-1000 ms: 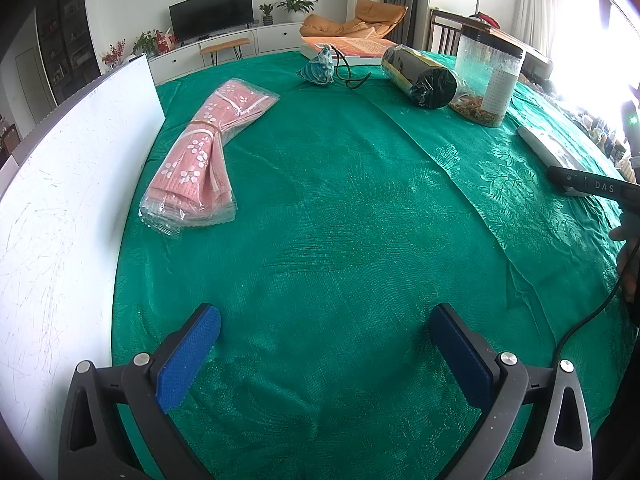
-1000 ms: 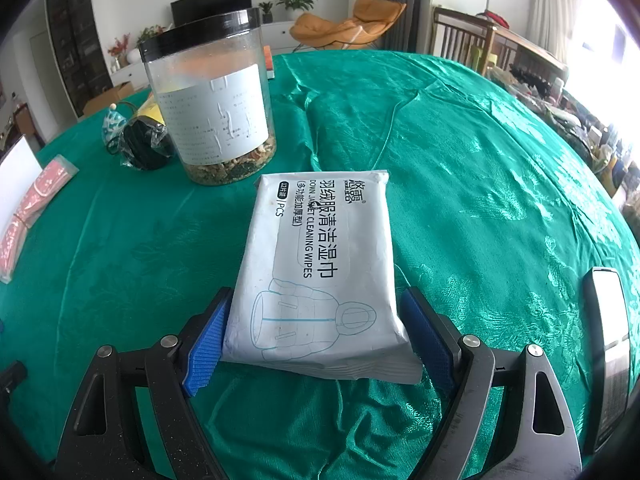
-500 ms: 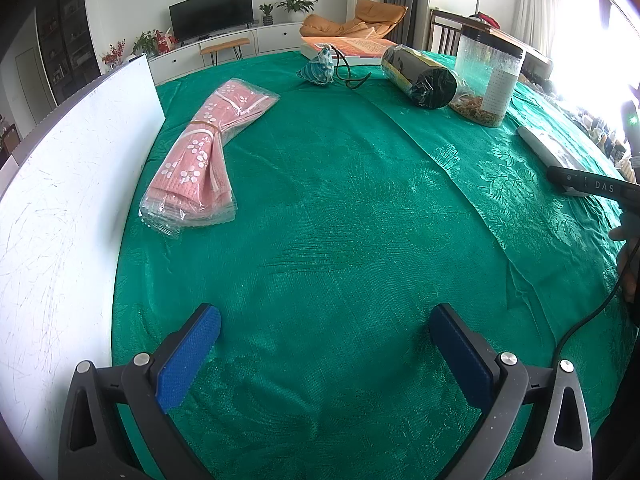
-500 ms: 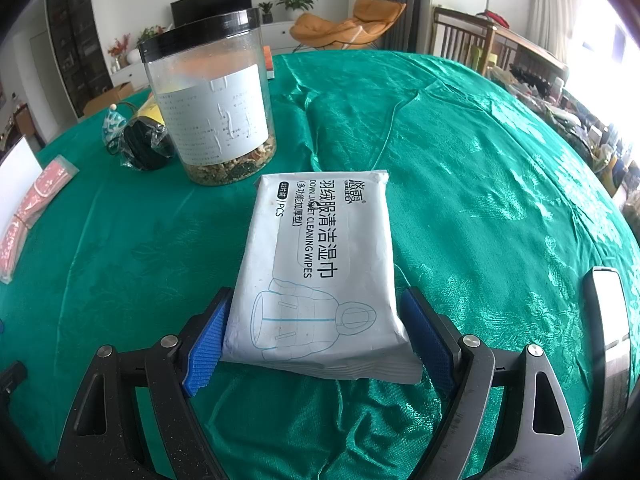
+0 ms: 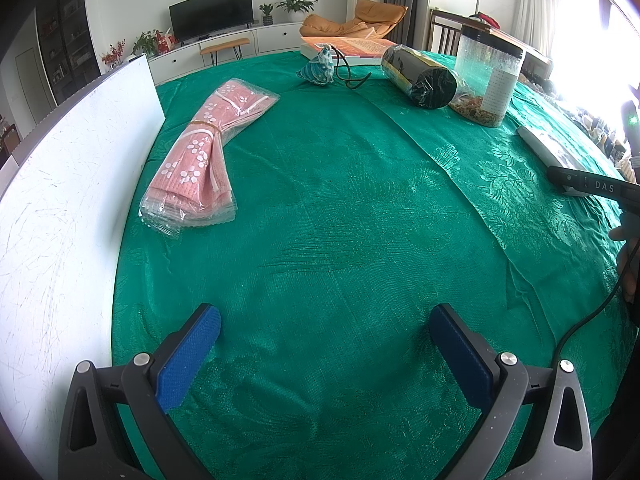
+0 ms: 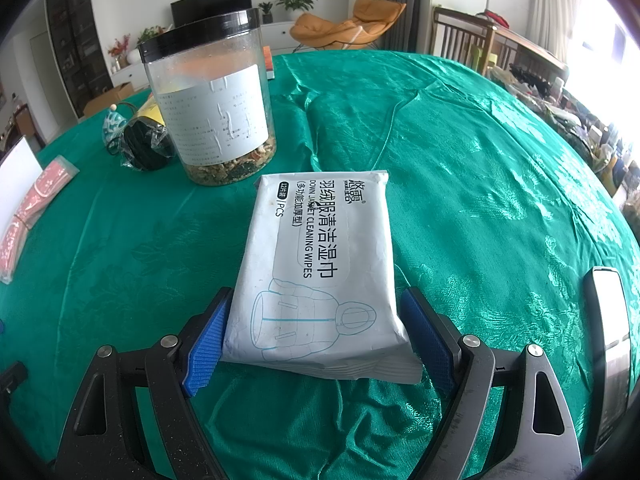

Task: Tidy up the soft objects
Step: 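Hold wipes pack in right tool just above the table, then grasp teal drawstring pouch with left tool while right tool holds wipes pack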

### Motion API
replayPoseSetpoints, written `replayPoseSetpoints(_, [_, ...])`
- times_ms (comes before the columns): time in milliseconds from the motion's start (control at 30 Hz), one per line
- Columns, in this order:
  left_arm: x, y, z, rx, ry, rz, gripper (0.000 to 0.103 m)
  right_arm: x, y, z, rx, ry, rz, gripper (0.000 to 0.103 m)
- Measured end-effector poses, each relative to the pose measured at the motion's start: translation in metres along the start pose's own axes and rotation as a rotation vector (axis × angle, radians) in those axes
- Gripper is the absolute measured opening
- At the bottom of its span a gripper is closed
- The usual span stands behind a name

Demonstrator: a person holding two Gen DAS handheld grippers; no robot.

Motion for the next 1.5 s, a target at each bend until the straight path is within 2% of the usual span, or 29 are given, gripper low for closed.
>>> replayPoseSetpoints(467, [0.0, 0.0, 0.0, 0.0, 0.006, 0.002, 0.103, 0.0, 0.0, 0.0, 0.0, 0.0, 0.0, 0.085])
replayPoseSetpoints(567, [0.01, -0.002, -0.002, -0.001, 0.043, 0.053, 0.103, 0.0, 0.0, 0.0, 0.001, 0.0, 0.0, 0.085])
replayPoseSetpoints(667, [0.039, -0.009, 0.003, -0.062, -0.02, 0.112, 0.103, 0.0, 0.0, 0.0, 0.0, 0.001, 0.0, 0.085])
replayPoseSetpoints(800, [0.092, -0.014, -0.004, -0.066, -0.084, 0.133, 0.103, 0.0, 0.0, 0.0, 0.001, 0.0, 0.0, 0.085])
replayPoseSetpoints(867, [0.12, -0.016, -0.02, -0.061, -0.106, 0.112, 0.103, 0.0, 0.0, 0.0, 0.001, 0.0, -0.001, 0.085])
replayPoseSetpoints(967, [0.157, -0.016, -0.06, -0.039, -0.088, 0.042, 0.103, 0.0, 0.0, 0.0, 0.002, 0.0, -0.001, 0.085])
replayPoseSetpoints(1033, [0.18, -0.006, -0.084, -0.009, -0.069, 0.038, 0.103, 0.0, 0.0, 0.0, 0.002, 0.0, -0.001, 0.085])
replayPoseSetpoints(1100, [0.205, 0.006, -0.107, 0.008, -0.069, 0.088, 0.103, 0.0, 0.0, 0.0, 0.003, 0.0, -0.002, 0.085])
replayPoseSetpoints(1233, [0.243, 0.015, -0.144, -0.003, -0.085, 0.174, 0.103, 0.001, -0.001, -0.002, 0.005, 0.002, 0.0, 0.086])
replayPoseSetpoints(1367, [0.255, 0.015, -0.179, 0.04, -0.045, 0.199, 0.103, 0.001, 0.001, -0.004, 0.005, 0.003, 0.002, 0.087])
replayPoseSetpoints(1400, [0.252, 0.013, -0.188, 0.047, -0.018, 0.193, 0.101, 0.001, 0.001, -0.004, 0.005, 0.003, 0.002, 0.087])
replayPoseSetpoints(1467, [0.248, 0.01, -0.202, 0.055, 0.019, 0.166, 0.086, 0.001, 0.001, -0.004, 0.005, 0.003, 0.002, 0.087])
replayPoseSetpoints(1500, [0.248, 0.011, -0.206, 0.063, 0.026, 0.149, 0.067, 0.001, 0.002, -0.004, 0.005, 0.003, 0.002, 0.087])
Point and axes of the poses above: each gripper's, at about its wrist camera, not at the fingertips, and z roughly against the way its jaws point, y to its left, x to its top, the point moved 6 cm from there along -z, roughly the way its jaws point, and after that the axes turned 5 degrees about -y, right-handed, at the moved point
